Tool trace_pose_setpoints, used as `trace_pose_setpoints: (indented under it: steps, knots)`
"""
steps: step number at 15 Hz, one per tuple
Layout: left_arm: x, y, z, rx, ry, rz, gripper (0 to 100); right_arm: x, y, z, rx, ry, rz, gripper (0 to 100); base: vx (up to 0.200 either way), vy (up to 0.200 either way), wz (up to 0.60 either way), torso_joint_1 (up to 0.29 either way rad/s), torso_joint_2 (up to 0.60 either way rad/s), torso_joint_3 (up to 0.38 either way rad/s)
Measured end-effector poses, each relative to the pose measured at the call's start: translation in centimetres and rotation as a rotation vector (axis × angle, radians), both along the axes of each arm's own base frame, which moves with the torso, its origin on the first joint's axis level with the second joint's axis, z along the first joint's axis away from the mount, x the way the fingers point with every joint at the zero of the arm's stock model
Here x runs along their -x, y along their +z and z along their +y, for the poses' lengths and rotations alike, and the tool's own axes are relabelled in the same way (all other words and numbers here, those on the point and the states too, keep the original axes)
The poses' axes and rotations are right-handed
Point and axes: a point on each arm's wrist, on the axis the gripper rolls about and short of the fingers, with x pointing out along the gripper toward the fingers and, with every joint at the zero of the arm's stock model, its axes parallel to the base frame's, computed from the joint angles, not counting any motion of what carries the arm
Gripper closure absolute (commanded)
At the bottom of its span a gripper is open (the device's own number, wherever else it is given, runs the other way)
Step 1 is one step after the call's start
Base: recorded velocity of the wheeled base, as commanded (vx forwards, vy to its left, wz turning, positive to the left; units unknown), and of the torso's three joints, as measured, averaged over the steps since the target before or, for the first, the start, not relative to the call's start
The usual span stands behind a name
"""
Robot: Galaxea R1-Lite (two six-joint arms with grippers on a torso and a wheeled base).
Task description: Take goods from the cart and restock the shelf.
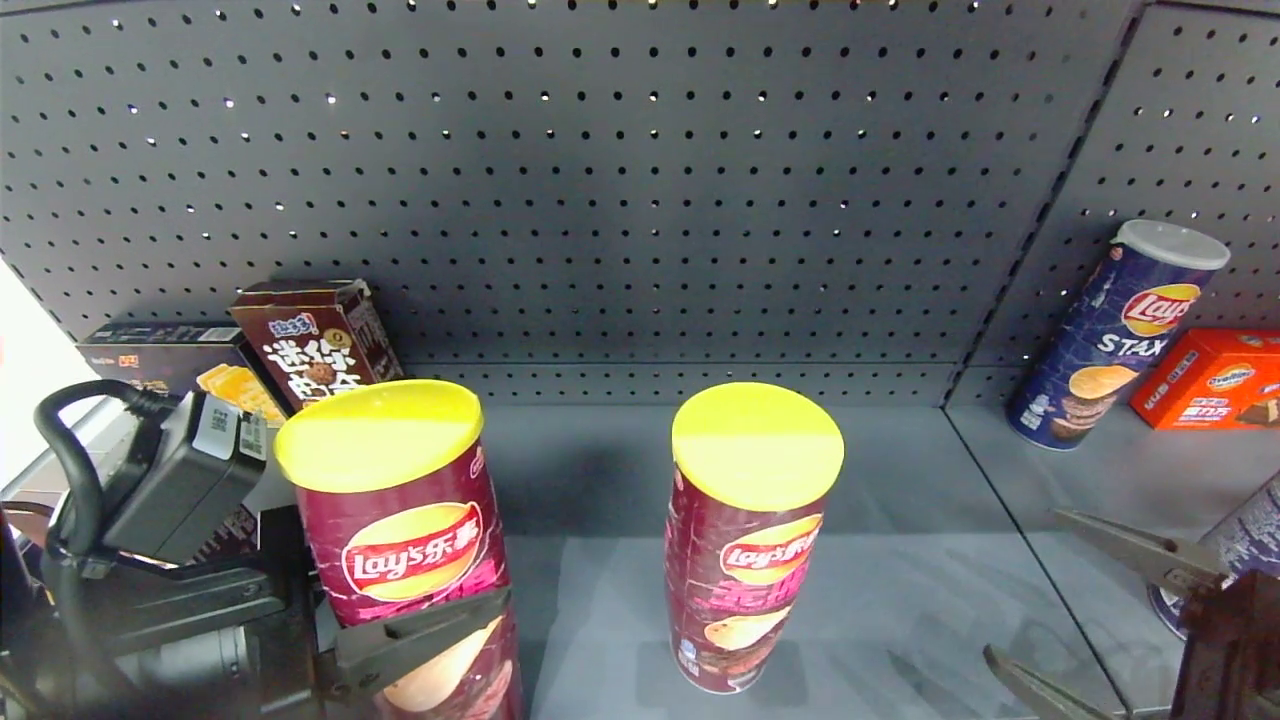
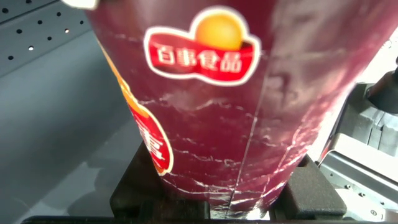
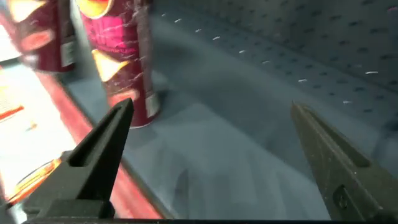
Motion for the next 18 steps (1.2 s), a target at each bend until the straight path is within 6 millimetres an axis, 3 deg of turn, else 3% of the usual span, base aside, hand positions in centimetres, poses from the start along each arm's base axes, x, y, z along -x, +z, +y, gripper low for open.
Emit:
trace_pose_setpoints:
  steps: [3, 6, 11, 18]
  knots:
    - [0.2, -0.5, 0.1, -0.019, -0.002, -0.002, 100, 0.2, 0.3, -0.8, -0.007, -0.051, -0.020, 0, 0.000, 0.000, 0.00, 0.000, 0.00, 0.000]
    - [0.4, -1.0, 0.2, -0.032, -0.005, 0.001, 100, 1.0, -0.8, -1.5, 0.060, -0.078, 0.064, 0, 0.000, 0.000, 0.00, 0.000, 0.00, 0.000]
    - [0.6, -1.5, 0.3, -0.040, -0.008, 0.014, 100, 3.8, -2.1, -3.4, 0.150, -0.121, 0.159, 0, 0.000, 0.000, 0.00, 0.000, 0.00, 0.000]
    - [0.7, -1.5, 0.4, -0.031, -0.005, 0.001, 100, 7.8, -3.7, -5.8, 0.121, -0.123, 0.130, 0, 0.000, 0.000, 0.00, 0.000, 0.00, 0.000]
